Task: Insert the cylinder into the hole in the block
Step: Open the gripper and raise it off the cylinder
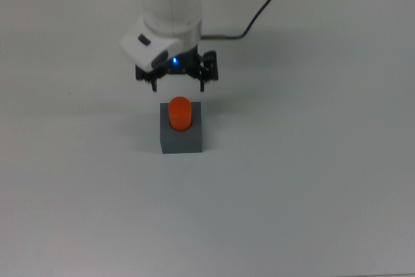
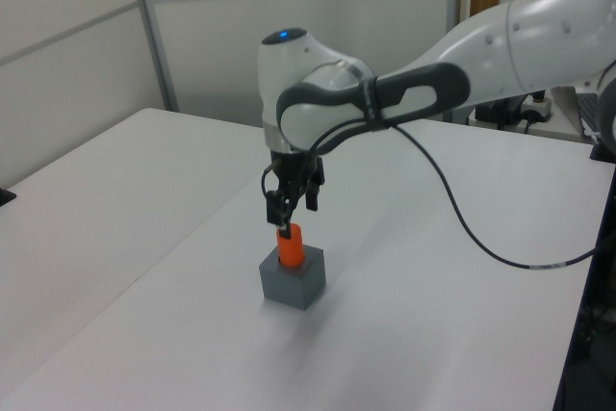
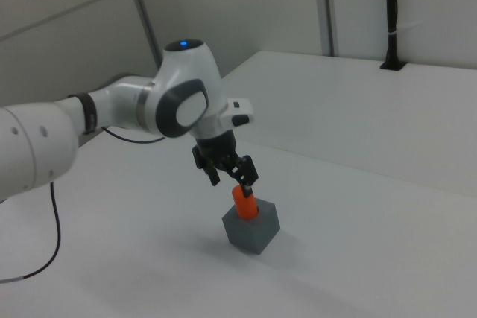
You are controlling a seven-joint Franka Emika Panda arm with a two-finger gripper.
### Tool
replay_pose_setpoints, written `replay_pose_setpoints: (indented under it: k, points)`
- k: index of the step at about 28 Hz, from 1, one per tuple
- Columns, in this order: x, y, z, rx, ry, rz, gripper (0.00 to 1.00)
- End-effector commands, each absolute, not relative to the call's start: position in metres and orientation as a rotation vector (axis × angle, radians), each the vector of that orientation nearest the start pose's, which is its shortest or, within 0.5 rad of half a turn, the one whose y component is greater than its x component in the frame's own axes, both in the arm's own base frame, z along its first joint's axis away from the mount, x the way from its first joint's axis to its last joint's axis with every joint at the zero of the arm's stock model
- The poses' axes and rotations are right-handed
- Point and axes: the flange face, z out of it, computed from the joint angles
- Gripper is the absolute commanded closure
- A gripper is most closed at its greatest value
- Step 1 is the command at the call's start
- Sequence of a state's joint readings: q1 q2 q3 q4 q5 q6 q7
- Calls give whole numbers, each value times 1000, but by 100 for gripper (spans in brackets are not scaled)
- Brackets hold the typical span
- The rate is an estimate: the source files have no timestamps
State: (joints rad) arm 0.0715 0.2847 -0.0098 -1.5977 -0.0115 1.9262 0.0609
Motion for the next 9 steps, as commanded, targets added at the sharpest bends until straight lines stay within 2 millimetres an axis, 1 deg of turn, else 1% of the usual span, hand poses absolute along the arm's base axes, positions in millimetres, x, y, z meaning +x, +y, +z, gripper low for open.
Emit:
replay_pose_setpoints:
  k: [1, 2, 9]
  points:
    - [623, 36, 518, -3167, 31, -64, 0]
    - [617, 35, 530, -3166, 34, -76, 0]
    - [594, 22, 568, -3166, 64, -73, 0]
